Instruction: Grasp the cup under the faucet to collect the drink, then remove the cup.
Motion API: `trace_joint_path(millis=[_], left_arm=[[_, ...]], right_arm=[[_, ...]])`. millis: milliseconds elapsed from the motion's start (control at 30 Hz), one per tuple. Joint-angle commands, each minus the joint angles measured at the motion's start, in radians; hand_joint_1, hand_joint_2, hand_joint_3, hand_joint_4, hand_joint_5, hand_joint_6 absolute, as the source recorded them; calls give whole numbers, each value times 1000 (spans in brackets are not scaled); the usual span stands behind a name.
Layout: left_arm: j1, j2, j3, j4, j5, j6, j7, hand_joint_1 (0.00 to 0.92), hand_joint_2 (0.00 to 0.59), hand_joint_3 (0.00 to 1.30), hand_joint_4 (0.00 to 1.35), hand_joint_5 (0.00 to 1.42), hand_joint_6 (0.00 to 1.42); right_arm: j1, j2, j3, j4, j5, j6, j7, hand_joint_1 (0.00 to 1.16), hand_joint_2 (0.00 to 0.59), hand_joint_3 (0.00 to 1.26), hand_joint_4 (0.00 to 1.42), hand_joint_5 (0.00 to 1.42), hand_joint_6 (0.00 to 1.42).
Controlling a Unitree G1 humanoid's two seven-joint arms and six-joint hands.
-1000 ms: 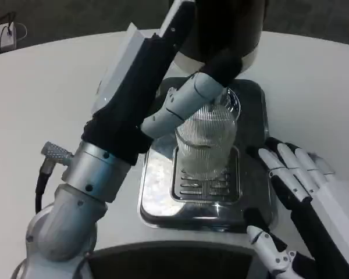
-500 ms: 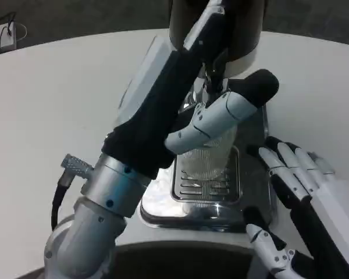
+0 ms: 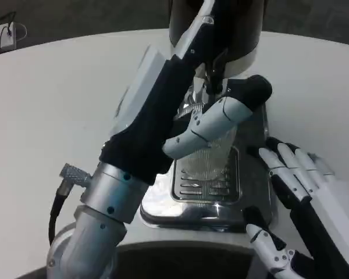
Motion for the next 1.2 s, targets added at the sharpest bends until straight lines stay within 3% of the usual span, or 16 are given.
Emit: trace_joint_path(millis=[33, 567, 767, 1200], left_arm=[[14, -3, -5, 33, -1, 13, -4, 0, 75, 0, 0, 0, 0], [-4, 23, -44, 24, 25, 74, -72, 0, 75, 0, 0, 0, 0], [-25, 56, -60, -3, 56, 104, -108, 0, 75, 0, 0, 0, 0], [-73, 145, -99, -33, 245, 135, -168, 0, 62, 0, 0, 55, 31]], right_arm=[[6, 6, 5, -17, -2, 3, -1, 115, 528, 87, 0, 0, 15], [2, 10, 7, -15, 1, 4, 0, 115, 528, 87, 0, 0, 15], [0, 14, 9, -15, 1, 5, 1, 115, 528, 87, 0, 0, 15], [-15, 27, 11, -9, 26, 34, 16, 115, 528, 87, 0, 0, 15]])
